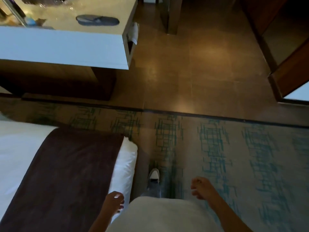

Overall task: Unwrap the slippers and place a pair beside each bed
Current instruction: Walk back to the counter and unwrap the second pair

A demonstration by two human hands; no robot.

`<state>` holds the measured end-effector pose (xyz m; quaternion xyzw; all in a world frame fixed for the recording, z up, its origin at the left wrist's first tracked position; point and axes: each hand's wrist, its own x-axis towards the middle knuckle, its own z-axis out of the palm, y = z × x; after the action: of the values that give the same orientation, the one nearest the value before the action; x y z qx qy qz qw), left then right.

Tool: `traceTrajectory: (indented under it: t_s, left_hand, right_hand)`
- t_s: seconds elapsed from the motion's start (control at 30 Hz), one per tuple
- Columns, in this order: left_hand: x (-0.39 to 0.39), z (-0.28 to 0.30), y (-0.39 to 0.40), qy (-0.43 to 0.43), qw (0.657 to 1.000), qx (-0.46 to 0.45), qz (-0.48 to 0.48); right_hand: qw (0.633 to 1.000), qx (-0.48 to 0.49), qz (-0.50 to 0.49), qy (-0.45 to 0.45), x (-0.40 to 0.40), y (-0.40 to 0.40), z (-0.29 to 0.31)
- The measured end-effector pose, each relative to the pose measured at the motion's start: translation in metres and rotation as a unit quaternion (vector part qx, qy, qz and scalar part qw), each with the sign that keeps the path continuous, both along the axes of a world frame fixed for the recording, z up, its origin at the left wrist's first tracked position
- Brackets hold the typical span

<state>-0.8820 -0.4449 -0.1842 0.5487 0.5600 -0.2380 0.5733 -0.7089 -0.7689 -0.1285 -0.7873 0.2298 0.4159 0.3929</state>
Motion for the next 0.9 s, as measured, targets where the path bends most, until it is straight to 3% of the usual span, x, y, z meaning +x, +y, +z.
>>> traceTrajectory:
  t_s: [0.2,0.43,0.67,0.9]
  left_hand:
    - [0.170,0.040,0.059,-0.062,0.995,-0.052,0.065]
    - [0.334,0.056,0.080,-0.117,0.990,0.069,-0.022]
    - [0.449,0.032,0.101,-0.034,0.998,0.045,0.026]
    - [0.551,0.034,0.131,-0.019,0.996,0.027,0.080]
  right_hand:
    - [1.000,-0.009,-0.024,0.001,0.123,0.033,-0.002]
    - [0.999,-0.021,-0.018,0.035,0.255,0.059,-0.023]
    - [0.997,-0.032,0.045,0.050,0.424,0.079,-0.029]
    - [0.999,0.001,0.018,0.034,0.604,0.136,-0.006]
